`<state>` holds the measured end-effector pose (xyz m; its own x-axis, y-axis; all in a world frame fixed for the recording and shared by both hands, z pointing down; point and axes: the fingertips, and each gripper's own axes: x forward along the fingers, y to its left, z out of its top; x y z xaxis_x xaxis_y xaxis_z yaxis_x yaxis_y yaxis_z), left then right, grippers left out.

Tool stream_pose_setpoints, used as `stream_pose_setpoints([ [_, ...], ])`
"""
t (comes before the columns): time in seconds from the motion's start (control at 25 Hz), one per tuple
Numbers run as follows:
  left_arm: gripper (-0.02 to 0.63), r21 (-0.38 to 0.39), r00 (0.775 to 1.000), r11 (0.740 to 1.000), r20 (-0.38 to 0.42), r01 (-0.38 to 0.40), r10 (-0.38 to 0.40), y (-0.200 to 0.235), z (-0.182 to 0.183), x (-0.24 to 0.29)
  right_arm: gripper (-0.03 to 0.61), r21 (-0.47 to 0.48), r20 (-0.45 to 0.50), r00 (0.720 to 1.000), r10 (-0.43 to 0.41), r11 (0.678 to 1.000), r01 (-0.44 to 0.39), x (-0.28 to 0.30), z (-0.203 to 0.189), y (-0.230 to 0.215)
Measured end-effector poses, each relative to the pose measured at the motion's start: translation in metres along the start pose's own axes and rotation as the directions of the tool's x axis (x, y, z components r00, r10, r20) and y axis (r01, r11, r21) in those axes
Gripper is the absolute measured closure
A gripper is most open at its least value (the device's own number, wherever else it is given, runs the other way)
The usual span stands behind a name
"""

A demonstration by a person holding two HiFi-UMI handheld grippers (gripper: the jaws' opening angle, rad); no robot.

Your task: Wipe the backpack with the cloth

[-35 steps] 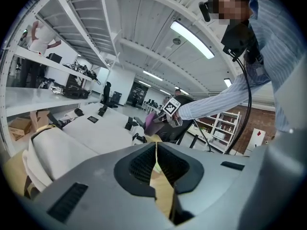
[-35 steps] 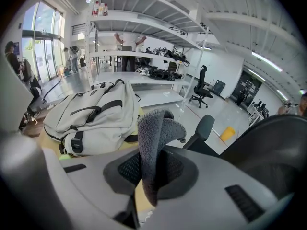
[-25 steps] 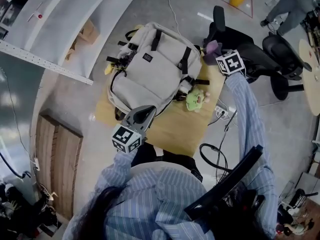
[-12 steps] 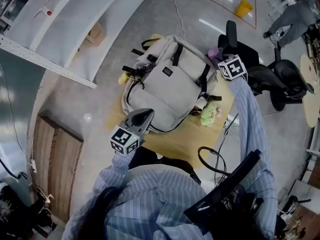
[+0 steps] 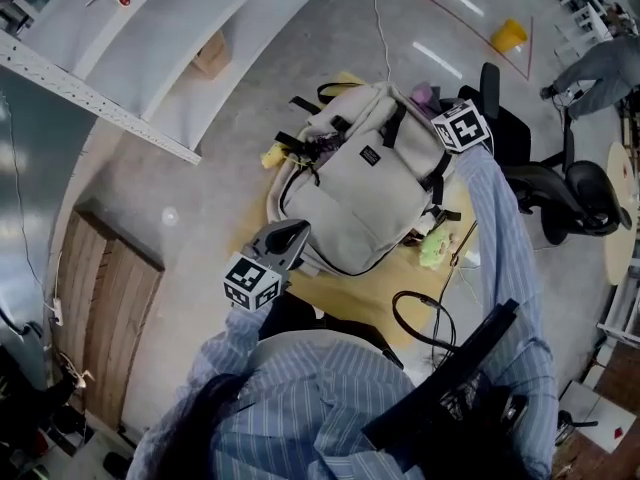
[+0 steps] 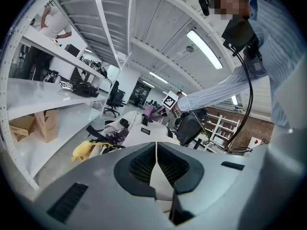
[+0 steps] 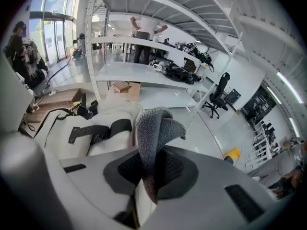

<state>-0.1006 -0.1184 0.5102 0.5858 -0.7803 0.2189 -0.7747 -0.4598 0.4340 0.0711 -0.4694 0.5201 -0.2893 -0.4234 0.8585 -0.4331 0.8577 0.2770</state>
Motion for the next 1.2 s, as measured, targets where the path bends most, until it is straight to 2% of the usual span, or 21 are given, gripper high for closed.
stream_pose_setpoints([
  [0.52, 0.601, -0.047, 0.994, 0.994, 0.033, -0.099, 0.101, 0.045, -0.003, -0.029, 0.537, -0.128, 0.066, 0.997, 0.045, 0.991, -0.036, 0.037, 0.106, 0.028],
  [0.92, 0.601, -0.059, 0.989, 0.989, 0.056, -0.133, 0.137, 0.06, -0.002, -0.045, 0.537, -0.195, 0.097, 0.993, 0.074, 0.979, -0.054, 0.044, 0.149, 0.059],
  [1.2, 0.601, -0.07, 0.982, 0.983, 0.067, -0.172, 0.177, 0.063, -0.004, -0.066, 0.537, -0.239, 0.122, 0.984, 0.129, 0.966, -0.097, 0.049, 0.177, 0.098],
])
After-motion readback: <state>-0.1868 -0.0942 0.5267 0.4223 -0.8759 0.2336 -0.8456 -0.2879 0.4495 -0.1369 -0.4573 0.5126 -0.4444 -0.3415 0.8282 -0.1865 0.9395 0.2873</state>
